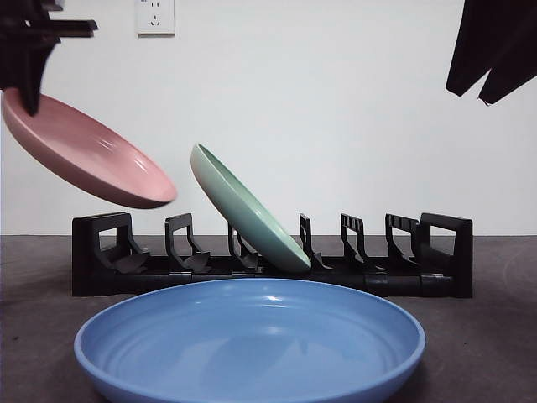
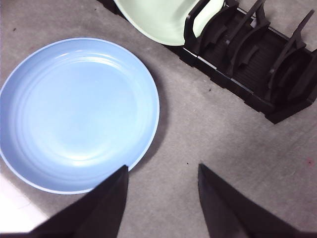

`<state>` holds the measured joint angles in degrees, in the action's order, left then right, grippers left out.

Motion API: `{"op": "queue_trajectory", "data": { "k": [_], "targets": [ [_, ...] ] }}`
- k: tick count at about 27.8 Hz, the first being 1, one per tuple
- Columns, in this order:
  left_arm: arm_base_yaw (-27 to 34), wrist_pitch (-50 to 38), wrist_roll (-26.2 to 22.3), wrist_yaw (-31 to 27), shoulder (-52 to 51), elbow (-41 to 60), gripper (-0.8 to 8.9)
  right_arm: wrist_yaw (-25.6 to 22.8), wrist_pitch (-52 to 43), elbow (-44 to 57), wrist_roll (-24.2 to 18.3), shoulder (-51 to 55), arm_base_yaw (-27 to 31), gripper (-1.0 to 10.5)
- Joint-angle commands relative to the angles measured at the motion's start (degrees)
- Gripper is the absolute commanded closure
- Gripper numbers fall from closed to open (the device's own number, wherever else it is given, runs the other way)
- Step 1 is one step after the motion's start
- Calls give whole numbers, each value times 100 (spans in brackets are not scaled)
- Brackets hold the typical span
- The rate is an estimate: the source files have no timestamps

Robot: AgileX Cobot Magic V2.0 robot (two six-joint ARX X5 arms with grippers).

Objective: Place the plate

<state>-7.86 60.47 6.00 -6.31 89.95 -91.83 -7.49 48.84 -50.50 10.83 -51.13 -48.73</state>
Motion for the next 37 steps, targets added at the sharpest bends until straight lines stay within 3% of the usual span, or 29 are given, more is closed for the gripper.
{"op": "queue_trajectory", "data": {
  "k": [1,11,19,28,37],
  "targets": [
    [63,166,-87,-81,-48,-243,799,-15,-31,-79,70,-37,-52,731],
    [197,901,-192,55,-1060,138,799,-481,42,-79,22,-37,-52,731],
    [195,538,155,820,-2688,1790,799,-483,52,-79,-7,-37,-52,731],
    [83,223,1226,1862,-4201,3980,800,-494,39,-79,79,-31,-52,731],
    [-1060,-1056,2555,2092,-4441,5377,799,-507,-94,-79,85,199,-50,731]
  ]
}}
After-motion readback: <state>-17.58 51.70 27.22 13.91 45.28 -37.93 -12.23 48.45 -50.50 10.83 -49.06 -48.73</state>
